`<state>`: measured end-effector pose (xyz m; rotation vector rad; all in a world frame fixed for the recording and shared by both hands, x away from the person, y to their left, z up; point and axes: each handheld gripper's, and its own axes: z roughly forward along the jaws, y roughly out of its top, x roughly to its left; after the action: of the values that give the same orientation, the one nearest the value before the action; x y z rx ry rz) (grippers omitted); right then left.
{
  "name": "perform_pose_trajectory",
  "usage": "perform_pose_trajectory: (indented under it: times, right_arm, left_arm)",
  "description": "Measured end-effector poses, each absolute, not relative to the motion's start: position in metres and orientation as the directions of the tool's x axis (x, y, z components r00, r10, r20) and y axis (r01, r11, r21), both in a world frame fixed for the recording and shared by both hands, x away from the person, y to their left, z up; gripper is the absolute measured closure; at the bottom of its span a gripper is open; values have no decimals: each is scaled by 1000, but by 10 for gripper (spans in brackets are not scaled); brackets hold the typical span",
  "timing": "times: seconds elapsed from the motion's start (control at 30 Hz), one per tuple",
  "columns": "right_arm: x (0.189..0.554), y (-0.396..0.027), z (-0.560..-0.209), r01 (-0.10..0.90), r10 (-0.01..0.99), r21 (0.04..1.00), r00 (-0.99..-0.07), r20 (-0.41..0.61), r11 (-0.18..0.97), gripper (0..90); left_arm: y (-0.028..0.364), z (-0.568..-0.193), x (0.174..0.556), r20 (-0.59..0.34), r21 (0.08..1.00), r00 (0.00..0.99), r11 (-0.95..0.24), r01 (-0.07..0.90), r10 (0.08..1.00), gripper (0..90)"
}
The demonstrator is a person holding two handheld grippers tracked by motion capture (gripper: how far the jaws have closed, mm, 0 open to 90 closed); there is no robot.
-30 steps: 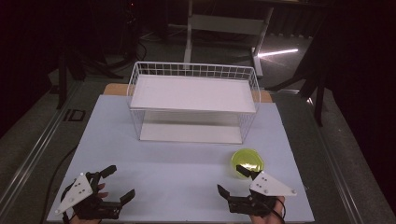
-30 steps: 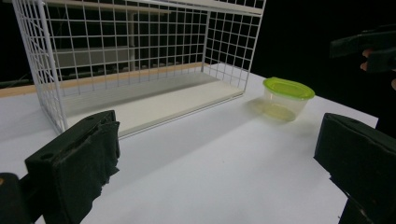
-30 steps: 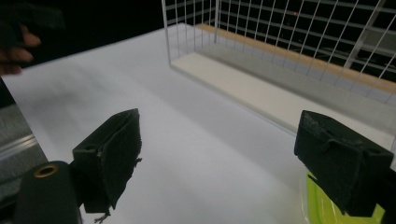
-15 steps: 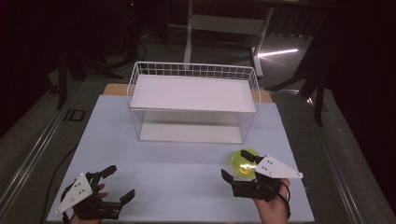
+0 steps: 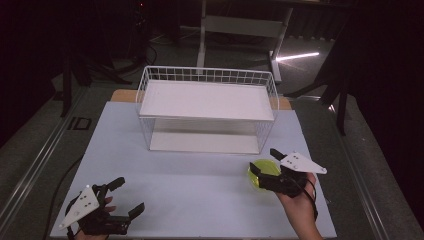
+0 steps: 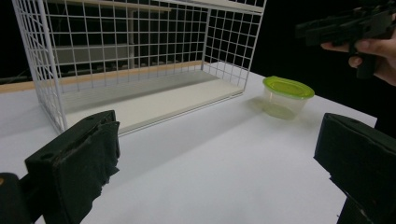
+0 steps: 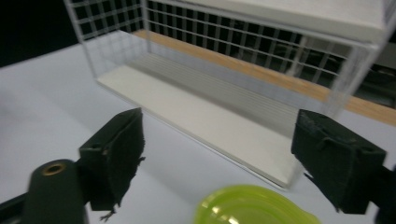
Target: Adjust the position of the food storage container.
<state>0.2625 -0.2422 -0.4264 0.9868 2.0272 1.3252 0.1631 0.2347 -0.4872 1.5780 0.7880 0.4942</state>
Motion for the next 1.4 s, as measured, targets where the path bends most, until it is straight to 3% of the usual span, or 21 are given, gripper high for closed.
perform_pose_trajectory:
  times: [0.53, 0.7, 0.97, 1.4]
  right_arm:
    - [291, -292, -462, 412, 893, 876, -448, -44, 250, 360]
    - [293, -304, -475, 437, 911, 855, -403, -92, 280, 502]
    - [291, -323, -491, 524, 929, 817, -367, -39, 242, 885]
    - [276, -317, -521, 605, 901, 733, -433, -26, 312, 900]
  left_arm:
    - [235, -487, 163, -121, 979, 675, -26, 203, 728, 10]
    - [235, -487, 163, -123, 979, 673, -21, 201, 729, 10]
    - [234, -486, 162, -126, 979, 673, -19, 205, 729, 10]
    - [233, -484, 160, -115, 980, 672, -26, 195, 732, 10]
